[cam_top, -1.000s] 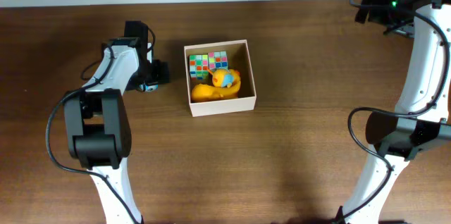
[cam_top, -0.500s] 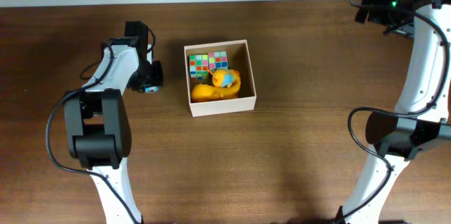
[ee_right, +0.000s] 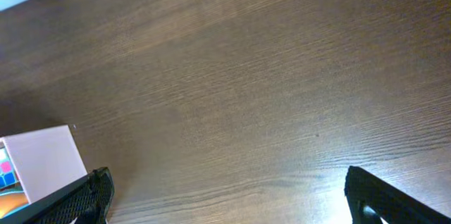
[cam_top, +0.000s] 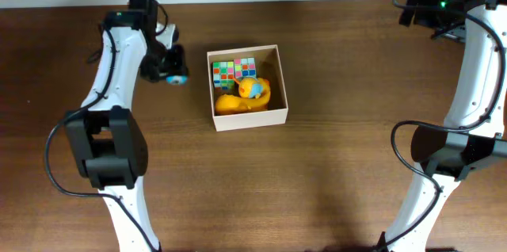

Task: Pack container
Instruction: 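Carry the blue ball with the left gripper into the box corner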

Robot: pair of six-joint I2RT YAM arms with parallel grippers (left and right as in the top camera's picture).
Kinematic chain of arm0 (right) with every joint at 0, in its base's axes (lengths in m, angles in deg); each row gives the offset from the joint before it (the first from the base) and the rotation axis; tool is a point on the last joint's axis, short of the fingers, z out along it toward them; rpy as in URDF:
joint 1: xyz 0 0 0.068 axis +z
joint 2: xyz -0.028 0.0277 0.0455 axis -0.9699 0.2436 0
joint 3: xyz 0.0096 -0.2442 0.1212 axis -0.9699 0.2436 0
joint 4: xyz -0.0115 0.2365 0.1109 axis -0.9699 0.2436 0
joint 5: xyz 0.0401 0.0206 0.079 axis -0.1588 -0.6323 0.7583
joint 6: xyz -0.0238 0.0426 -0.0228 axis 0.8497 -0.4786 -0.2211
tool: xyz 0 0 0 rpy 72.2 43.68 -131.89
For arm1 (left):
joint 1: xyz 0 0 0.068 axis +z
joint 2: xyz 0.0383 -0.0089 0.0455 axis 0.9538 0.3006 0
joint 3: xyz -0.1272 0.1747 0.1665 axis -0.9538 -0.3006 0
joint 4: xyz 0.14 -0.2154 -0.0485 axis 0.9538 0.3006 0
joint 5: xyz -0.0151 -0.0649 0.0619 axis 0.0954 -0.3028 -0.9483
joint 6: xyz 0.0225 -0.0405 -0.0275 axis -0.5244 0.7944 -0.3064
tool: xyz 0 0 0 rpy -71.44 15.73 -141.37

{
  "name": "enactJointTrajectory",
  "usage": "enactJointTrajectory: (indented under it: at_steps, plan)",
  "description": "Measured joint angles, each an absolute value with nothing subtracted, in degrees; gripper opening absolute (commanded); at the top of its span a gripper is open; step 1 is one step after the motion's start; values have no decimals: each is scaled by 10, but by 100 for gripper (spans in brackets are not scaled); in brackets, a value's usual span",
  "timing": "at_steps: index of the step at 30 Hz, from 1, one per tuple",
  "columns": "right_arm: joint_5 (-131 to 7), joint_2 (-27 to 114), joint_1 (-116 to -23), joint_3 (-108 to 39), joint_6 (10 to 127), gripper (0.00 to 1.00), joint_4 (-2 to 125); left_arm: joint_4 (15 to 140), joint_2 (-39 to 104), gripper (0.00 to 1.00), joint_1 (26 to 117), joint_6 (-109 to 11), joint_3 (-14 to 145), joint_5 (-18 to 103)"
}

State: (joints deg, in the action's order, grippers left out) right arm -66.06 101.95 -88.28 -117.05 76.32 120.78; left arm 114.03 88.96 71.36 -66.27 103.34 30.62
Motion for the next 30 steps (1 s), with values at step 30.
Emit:
enactJointTrajectory:
  at_steps: [30]
  plan:
    - [-661, 1019, -883, -1170, 763, 99, 1208, 982, 894, 45, 481, -749, 1086, 366]
